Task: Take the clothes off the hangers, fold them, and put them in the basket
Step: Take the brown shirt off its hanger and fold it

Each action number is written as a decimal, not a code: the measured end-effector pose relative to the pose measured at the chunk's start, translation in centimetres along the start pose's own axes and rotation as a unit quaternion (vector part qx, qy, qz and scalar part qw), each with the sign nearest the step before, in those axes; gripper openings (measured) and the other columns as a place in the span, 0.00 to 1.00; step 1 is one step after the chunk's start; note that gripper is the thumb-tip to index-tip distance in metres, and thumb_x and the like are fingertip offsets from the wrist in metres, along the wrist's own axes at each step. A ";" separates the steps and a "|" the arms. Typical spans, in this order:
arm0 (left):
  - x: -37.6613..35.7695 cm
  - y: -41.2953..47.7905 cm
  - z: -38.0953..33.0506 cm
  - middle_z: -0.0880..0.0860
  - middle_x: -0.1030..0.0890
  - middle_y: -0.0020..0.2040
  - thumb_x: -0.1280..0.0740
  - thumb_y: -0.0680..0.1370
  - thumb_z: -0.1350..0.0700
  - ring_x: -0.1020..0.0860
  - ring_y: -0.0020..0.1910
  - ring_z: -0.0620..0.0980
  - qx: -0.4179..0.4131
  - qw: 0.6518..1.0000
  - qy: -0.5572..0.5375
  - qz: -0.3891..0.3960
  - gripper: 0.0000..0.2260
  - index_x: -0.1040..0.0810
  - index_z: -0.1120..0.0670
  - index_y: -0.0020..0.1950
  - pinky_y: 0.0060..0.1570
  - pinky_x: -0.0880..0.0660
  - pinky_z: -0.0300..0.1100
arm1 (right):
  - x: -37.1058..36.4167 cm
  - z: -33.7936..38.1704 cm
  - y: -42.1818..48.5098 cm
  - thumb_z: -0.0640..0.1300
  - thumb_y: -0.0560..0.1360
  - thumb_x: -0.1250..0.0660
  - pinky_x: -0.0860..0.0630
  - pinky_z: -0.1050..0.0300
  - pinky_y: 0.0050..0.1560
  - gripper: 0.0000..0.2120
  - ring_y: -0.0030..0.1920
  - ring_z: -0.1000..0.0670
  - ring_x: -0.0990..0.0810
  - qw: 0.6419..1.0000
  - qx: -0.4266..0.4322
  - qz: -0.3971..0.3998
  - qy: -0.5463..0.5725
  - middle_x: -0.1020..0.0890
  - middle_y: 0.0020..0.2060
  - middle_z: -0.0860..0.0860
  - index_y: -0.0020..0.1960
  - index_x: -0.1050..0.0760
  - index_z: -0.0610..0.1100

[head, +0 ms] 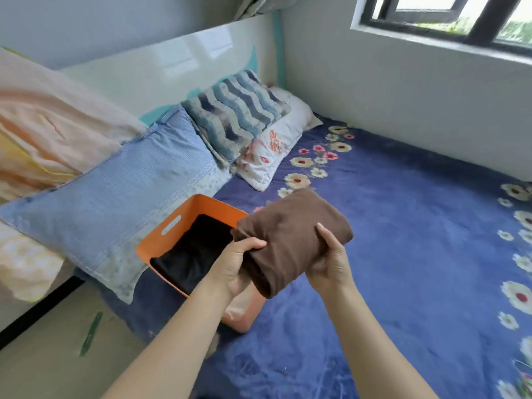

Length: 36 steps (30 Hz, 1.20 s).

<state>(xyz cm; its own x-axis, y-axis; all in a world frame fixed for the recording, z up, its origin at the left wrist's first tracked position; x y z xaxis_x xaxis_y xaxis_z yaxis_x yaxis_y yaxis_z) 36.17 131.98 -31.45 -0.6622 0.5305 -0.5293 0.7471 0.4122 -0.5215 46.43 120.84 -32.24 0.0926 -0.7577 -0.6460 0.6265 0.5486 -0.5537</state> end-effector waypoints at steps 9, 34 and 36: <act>16.4 6.4 -4.3 0.61 0.25 0.67 0.39 0.74 0.34 0.29 0.68 0.62 0.229 0.973 0.028 0.027 0.34 0.25 0.58 0.69 0.58 0.31 0.52 | -1.2 -11.5 9.6 0.37 0.69 0.30 0.21 0.58 0.35 0.17 0.39 0.47 0.17 0.970 -0.132 -0.140 -0.150 0.15 0.43 0.44 0.58 0.21 0.38; 23.7 17.4 4.8 0.47 0.23 0.60 0.30 0.72 0.50 0.23 0.57 0.49 0.199 0.790 0.578 0.048 0.34 0.41 0.42 0.75 0.60 0.26 0.46 | -2.0 -14.6 15.6 0.40 0.73 0.32 0.37 0.46 0.72 0.35 0.76 0.43 0.41 0.549 0.093 -0.173 -0.813 0.41 0.77 0.47 0.77 0.40 0.51; 23.5 17.4 4.6 0.49 0.26 0.63 0.31 0.72 0.46 0.24 0.58 0.51 0.171 0.754 0.633 0.044 0.37 0.46 0.42 0.76 0.59 0.25 0.47 | -2.7 -16.6 16.5 0.42 0.71 0.30 0.46 0.40 0.74 0.39 0.78 0.39 0.51 0.454 0.091 -0.088 -0.882 0.47 0.79 0.43 0.78 0.42 0.50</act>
<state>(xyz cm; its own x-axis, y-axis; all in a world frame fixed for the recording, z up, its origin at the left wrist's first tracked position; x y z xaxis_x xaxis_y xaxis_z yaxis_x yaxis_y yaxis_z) 33.36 148.21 -55.99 0.1367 0.9157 0.3780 0.5822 0.2344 -0.7785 43.68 137.80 -48.32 0.4038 0.0245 0.9145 0.7827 0.5082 -0.3592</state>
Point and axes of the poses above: each hand's wrist, its own y-axis towards the middle knuckle, its own x-axis out of the back of the hand, z = x × y, the point moved 10 cm from there along y, towards the middle knuckle
